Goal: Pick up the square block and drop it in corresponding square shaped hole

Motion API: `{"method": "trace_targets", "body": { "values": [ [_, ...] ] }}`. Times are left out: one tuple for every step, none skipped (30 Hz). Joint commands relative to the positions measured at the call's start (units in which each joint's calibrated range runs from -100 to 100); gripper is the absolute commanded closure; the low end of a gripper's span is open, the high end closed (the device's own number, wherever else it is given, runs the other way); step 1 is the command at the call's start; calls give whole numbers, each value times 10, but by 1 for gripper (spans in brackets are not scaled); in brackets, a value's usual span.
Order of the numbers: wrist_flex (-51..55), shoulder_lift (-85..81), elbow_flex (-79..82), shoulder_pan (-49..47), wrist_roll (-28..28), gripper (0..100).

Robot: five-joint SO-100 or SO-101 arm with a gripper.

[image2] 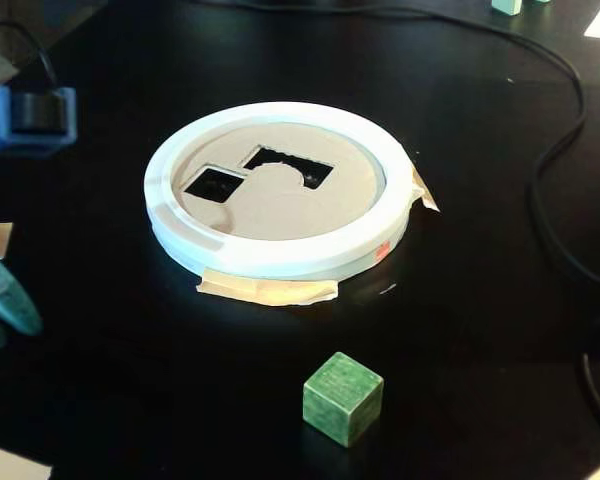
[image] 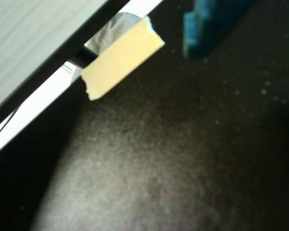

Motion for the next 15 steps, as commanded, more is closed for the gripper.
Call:
{"method": "trace_targets", "body": {
  "values": [
    [-16,-5,0,7,-2,10],
    [-16,-5,0,7,-2,10],
    [-16,-5,0,7,-2,11],
    [-16,-5,0,7,-2,10],
    [-16,-5,0,7,-2,10],
    [-16,-5,0,7,-2,10],
    [-16,-5,0,7,-2,10],
    [-16,-5,0,7,-2,10],
    [-16,-5,0,7,-2,10],
    [-16,-5,0,7,-2,10],
    [-16,-5,0,3,-2,10],
    [-16,-5,0,0,-2,10],
    [-16,-5,0,0,-2,10],
    [-16,-5,0,0,-2,10],
    [-16,-5,0,-4,-2,10]
  ]
}}
